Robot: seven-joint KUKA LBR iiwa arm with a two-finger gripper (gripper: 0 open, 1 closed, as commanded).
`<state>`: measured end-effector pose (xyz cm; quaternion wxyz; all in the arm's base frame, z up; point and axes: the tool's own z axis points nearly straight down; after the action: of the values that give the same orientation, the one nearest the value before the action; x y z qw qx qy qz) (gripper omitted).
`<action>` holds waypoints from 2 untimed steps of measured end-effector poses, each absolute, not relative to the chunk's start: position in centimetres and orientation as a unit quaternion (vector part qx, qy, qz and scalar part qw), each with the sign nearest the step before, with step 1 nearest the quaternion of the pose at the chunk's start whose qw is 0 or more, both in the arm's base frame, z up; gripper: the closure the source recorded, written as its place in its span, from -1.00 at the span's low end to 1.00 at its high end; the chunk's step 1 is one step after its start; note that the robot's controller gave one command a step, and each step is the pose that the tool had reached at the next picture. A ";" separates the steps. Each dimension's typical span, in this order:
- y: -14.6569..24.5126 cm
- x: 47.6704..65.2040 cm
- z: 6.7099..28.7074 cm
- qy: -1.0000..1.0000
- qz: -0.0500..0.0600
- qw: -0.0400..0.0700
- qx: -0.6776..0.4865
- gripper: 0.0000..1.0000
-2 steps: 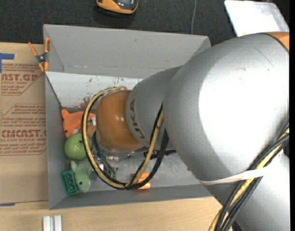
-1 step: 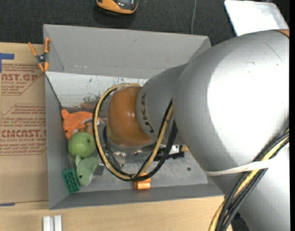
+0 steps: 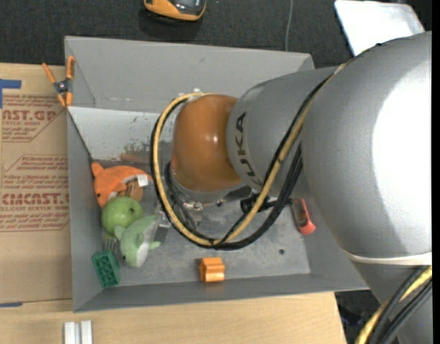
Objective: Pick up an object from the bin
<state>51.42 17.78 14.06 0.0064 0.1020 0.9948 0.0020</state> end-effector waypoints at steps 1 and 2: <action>20.1 50.3 12.3 1.000 0.003 0.011 -0.013 1.00; 22.8 51.3 12.8 0.997 -0.001 0.007 -0.080 1.00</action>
Offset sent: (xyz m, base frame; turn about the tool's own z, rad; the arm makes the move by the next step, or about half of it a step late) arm 0.0083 0.0680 0.0145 -0.4035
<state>51.31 22.81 12.84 0.0075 -0.0799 0.9968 -0.0008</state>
